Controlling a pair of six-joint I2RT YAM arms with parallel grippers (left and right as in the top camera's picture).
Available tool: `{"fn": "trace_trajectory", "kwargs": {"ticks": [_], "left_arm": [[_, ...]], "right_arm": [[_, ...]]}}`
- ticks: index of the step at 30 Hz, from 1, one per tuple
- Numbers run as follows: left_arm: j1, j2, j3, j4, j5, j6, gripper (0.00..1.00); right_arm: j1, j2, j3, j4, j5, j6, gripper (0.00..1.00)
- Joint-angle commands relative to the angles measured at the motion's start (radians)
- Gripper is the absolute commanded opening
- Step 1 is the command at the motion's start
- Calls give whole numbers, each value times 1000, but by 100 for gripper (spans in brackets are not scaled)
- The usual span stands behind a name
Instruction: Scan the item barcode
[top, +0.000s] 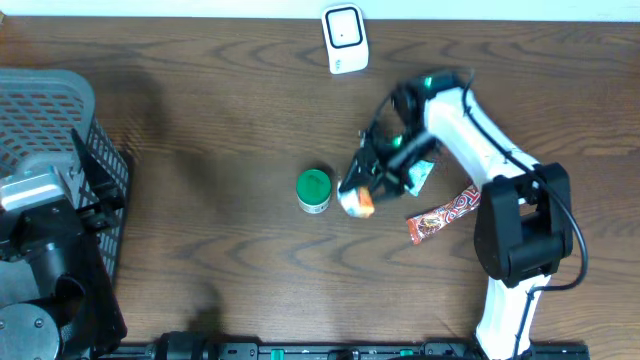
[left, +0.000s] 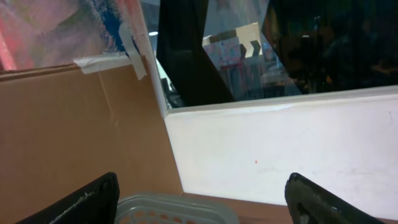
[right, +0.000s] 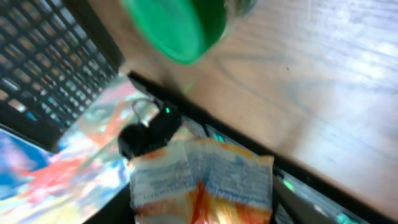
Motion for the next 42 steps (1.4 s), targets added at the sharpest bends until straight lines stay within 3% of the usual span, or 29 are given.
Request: {"fn": "trace_trajectory", "kwargs": {"ticks": [1,5,11,26,28,35,42], "left_arm": [[5,5,-10,4,14,-2,85],[5,5,-10,4,17,-2,86],[5,5,-10,3,17,-2,86],[5,5,-10,-19,25,-2,86],[5,5,-10,-18,29,-2,86],[5,5,-10,-18,144,-2,86],[5,4,-10,-18,152,3,86]], "right_arm": [[-9,3,186,-45,162,-16,47],[-9,3,416,-15,382,31,47],[-8,3,533,170,632,103,48],[12,23,391,844,925,73,47],[12,79,386,971,966,72,45],[23,197,386,1180,965,73,45],[45,327,386,1397,966,73,45]]}}
